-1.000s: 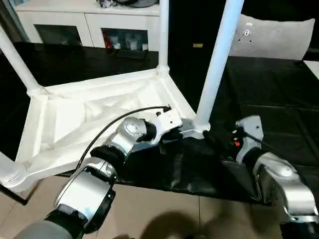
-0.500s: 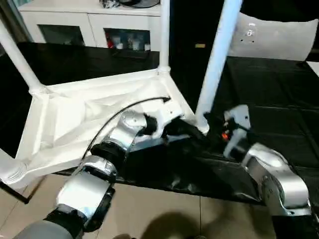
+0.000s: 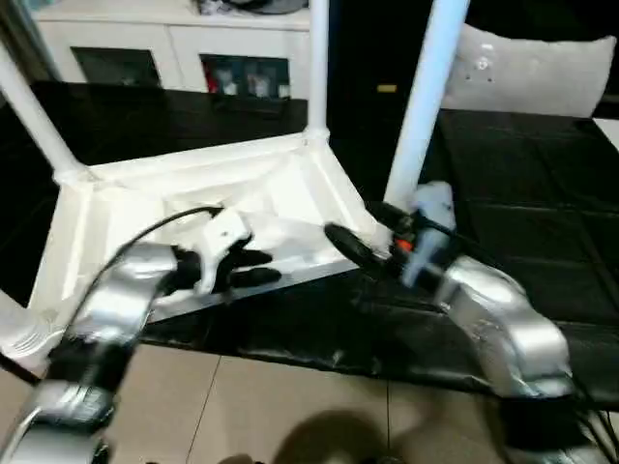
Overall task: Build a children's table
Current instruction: Rotate table base
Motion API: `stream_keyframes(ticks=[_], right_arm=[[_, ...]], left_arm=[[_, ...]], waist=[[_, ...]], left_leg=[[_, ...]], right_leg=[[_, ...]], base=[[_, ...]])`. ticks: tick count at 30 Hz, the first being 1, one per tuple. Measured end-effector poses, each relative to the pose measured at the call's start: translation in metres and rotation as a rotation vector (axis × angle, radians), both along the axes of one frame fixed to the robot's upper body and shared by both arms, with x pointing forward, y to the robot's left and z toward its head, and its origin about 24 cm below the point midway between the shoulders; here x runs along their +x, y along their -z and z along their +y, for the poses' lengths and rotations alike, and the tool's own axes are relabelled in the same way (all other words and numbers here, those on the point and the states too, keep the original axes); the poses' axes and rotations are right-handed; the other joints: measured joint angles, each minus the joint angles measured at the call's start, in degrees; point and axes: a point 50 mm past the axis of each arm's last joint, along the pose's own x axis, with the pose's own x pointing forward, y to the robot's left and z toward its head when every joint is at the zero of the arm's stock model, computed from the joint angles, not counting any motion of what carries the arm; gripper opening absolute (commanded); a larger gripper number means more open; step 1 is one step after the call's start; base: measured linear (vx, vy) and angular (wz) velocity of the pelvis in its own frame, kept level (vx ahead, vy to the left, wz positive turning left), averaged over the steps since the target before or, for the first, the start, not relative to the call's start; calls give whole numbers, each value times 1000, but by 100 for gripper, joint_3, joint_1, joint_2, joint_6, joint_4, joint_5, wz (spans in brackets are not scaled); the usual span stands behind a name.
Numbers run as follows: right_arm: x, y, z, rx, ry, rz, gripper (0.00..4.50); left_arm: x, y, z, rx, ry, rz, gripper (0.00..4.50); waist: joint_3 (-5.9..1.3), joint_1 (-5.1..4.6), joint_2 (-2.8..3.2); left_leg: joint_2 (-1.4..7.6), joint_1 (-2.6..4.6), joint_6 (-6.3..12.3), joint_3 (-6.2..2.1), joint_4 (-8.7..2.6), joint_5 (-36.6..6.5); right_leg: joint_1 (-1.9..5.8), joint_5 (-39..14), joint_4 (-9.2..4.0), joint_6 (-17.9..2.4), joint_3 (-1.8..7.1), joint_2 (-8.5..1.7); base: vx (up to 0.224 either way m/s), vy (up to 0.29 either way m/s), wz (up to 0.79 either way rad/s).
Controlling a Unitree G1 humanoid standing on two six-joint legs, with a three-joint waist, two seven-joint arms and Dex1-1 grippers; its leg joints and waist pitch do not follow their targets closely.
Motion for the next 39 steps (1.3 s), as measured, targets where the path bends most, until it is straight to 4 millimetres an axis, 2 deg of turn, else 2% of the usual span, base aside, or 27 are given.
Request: stream_keyframes(ticks=[4, 6, 9, 12, 17, 22, 26, 31, 36, 39], right_arm=[[20, 4, 16, -106, 28, 15, 450], [30, 6, 24, -172, 67, 6, 450], [41, 15, 30, -284, 125, -19, 450], [55, 19, 34, -366, 203, -48, 450], [69, 20, 31, -350, 359, -46, 450], [84, 20, 1, -328, 582, -24, 450], [88, 22, -23, -324, 685, -17, 450], [90, 23, -67, -358, 823, -10, 450], [86, 20, -122, -410, 965, -22, 450], [80, 20, -148, -439, 1024, -32, 450]], left_arm=[[-24, -7, 6, 6, 11, 70, 156], [-37, -3, 12, 48, -3, 126, 156], [-50, 5, 18, 114, -32, 196, 156], [-55, 11, 25, 199, -94, 219, 156], [-51, 9, 31, 255, -160, 189, 156], [-47, 5, 40, 323, -216, 149, 156], [-42, 3, 36, 323, -198, 130, 156], [-24, 0, 37, 334, -271, 56, 156], [-6, -1, 33, 334, -336, -25, 156], [7, 3, 15, 256, -376, -88, 156]], waist=[[3, -82, 5], [6, -126, 9], [8, -131, 4], [11, -135, -2], [11, -123, -4], [11, -70, -5], [11, -33, -5], [12, 49, -2], [12, 28, -3], [12, 2, -3]], left_leg=[[-1, 9, -8, 0, 0, 5], [-2, 21, -13, -1, -2, 7], [-2, 35, -14, -1, -5, 8], [-10, 35, -15, -1, -5, 9], [-21, 38, -15, -1, -2, 8], [-32, 35, -14, -3, -2, 8], [-35, 33, -12, -4, -1, 7], [-39, 33, -13, -7, 13, 8], [-48, 26, -10, -9, 42, 7], [-49, 23, -9, -10, 46, 6]], right_leg=[[0, -11, 9, 18, 6, 5], [3, -11, 14, 19, 11, 8], [11, -12, 15, 20, 15, 9], [13, -12, 15, 20, 26, 10], [22, -12, 15, 20, 44, 10], [26, -8, 17, 14, 52, 7], [24, -2, 30, 2, 53, 5], [25, -4, 45, 6, 51, -1], [21, -23, 70, 37, 62, -6], [17, -26, 79, 42, 63, -6]], base=[[0, 0, 0], [0, 0, 0], [0, 0, 0], [0, 0, 0], [0, 0, 0], [0, 0, 0], [0, 0, 0], [0, 0, 0], [0, 0, 0], [0, 0, 0]])
